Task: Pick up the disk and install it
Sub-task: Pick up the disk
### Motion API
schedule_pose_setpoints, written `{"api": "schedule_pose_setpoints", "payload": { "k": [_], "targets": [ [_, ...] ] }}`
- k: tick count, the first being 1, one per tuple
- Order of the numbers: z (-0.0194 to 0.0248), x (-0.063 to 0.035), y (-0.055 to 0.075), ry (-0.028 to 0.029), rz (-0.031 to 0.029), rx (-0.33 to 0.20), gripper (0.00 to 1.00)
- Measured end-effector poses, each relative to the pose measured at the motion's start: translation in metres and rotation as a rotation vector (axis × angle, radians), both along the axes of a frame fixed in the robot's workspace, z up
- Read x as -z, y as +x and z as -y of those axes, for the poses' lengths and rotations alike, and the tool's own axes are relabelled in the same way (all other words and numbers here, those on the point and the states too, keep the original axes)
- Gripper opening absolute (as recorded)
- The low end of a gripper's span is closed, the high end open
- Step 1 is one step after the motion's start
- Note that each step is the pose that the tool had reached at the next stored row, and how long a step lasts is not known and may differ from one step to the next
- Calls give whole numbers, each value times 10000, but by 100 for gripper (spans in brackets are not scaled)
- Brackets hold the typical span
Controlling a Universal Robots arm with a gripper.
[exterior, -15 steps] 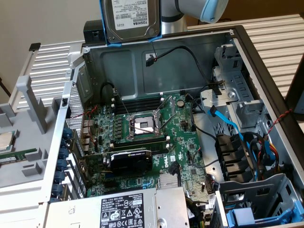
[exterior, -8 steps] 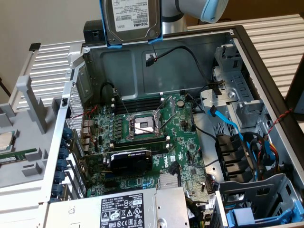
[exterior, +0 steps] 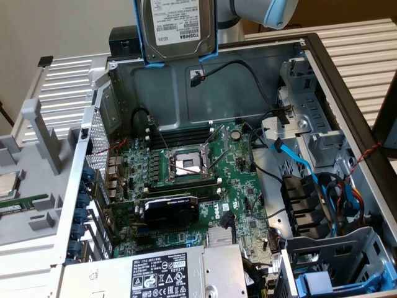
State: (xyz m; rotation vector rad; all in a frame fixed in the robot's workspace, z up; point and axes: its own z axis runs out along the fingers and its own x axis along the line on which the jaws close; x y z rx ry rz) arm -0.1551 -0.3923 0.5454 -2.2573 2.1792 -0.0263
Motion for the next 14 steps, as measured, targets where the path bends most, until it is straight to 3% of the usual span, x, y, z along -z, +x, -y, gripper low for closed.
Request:
{"api": "schedule_pose_setpoints", "payload": {
  "k": [4, 14],
  "targets": [
    [7, -44, 100, 0, 2, -1, 36],
    [35, -288, 310, 1, 2, 0, 36]
  ]
}}
